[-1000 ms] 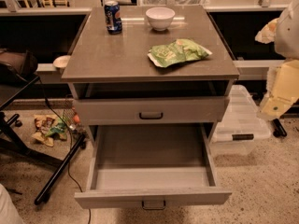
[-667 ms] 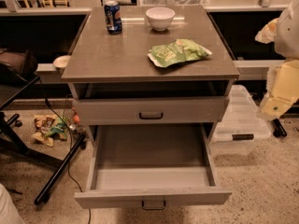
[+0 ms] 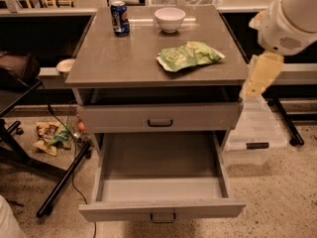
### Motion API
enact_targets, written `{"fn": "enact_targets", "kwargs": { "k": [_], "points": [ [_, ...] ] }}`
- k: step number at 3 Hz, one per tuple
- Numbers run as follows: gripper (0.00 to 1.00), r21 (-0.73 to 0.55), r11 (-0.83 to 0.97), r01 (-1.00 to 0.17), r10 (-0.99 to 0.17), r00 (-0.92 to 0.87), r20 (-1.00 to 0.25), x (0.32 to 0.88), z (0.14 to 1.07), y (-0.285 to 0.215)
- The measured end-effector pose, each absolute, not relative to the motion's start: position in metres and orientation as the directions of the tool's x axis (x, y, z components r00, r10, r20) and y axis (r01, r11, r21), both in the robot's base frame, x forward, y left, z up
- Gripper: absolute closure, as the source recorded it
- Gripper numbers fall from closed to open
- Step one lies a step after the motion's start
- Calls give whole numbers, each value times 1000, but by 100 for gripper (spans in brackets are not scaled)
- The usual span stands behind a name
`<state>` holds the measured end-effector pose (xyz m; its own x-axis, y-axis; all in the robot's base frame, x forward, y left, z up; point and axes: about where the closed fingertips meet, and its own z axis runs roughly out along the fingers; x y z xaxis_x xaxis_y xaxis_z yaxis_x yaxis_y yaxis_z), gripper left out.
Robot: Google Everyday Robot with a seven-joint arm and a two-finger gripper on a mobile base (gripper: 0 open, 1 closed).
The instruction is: Place green jalapeno chip bag into middle drawer
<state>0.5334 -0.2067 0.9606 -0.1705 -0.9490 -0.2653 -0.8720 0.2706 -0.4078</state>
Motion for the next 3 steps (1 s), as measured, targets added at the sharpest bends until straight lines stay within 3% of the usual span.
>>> {"fn": "enact_targets", "kwargs": {
  "k": [1,3],
  "points": [
    [0,-491,314,-813,-928,-154,-339,592,950,-200],
    [0,-544,327,-773,-920,-129,-369,608,961,-196]
  ]
}}
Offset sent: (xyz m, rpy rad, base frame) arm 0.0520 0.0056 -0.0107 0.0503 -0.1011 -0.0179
